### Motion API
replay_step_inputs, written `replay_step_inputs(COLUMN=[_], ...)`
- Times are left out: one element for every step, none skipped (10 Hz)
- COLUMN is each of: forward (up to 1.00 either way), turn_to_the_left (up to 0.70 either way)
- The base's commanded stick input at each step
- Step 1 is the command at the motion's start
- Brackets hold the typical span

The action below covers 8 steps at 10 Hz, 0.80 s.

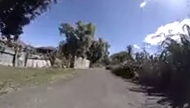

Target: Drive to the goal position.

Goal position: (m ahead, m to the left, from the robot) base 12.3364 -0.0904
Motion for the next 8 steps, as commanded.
replay_step_inputs(forward=[1.0, 1.0, 1.0, 1.0, 1.0, 1.0, 1.0, 1.0], turn_to_the_left=[0.0, 0.0, 0.0, 0.0, 0.0, 0.0, 0.0, 0.0])
